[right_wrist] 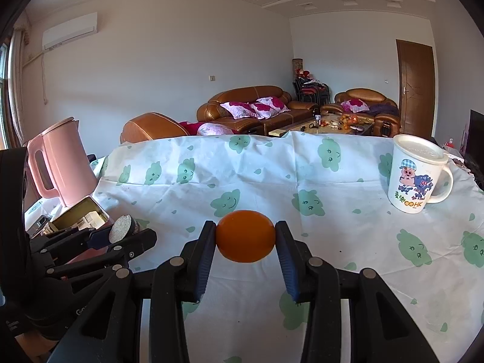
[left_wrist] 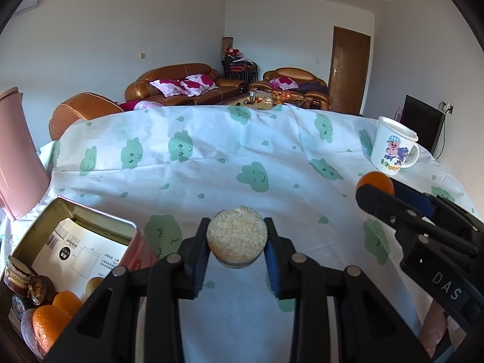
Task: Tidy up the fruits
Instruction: 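Lift and hold the orange and jar above the table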
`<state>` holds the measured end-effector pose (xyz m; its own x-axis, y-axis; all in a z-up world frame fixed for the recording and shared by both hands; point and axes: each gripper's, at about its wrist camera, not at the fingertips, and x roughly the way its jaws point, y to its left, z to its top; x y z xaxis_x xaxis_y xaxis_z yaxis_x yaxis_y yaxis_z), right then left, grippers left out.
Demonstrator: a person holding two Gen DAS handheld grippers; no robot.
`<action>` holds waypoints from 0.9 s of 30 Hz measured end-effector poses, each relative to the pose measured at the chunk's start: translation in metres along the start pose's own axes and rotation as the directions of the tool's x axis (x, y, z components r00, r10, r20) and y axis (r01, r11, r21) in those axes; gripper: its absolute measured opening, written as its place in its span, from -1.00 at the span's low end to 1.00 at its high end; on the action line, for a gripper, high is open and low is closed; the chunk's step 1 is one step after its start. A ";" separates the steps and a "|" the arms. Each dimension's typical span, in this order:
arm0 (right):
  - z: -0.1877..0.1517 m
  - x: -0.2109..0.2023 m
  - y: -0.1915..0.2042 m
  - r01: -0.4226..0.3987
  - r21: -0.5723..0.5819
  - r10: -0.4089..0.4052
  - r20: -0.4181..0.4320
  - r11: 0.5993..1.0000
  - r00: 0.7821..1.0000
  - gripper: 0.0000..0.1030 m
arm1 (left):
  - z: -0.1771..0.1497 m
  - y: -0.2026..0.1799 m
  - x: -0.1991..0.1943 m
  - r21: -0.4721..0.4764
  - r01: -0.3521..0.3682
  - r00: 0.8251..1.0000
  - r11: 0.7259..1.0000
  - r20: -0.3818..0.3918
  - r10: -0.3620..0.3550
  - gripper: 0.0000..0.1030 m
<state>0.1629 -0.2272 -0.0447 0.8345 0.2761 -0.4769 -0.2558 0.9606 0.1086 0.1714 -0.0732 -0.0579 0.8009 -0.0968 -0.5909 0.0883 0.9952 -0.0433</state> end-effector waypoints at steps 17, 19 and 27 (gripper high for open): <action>-0.001 -0.014 0.005 0.004 -0.029 -0.002 0.072 1.000 0.997 -0.18 | -0.003 -0.003 -0.017 0.012 -0.030 0.996 0.999 0.083 0.029 -0.33; -0.001 -0.015 0.006 0.006 -0.032 -0.003 0.079 0.999 0.997 -0.18 | -0.003 -0.004 -0.019 0.018 -0.036 0.995 0.999 0.096 0.035 -0.33; -0.003 -0.022 0.009 0.011 -0.048 -0.006 0.113 0.999 0.994 -0.18 | -0.004 -0.009 -0.027 0.040 -0.058 0.989 0.998 0.139 0.052 -0.33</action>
<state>0.1405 -0.2246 -0.0353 0.8858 0.2725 -0.3756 -0.2696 0.9610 0.0616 0.1464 -0.0790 -0.0447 0.8789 -0.0459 -0.4747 0.0647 0.9976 0.0233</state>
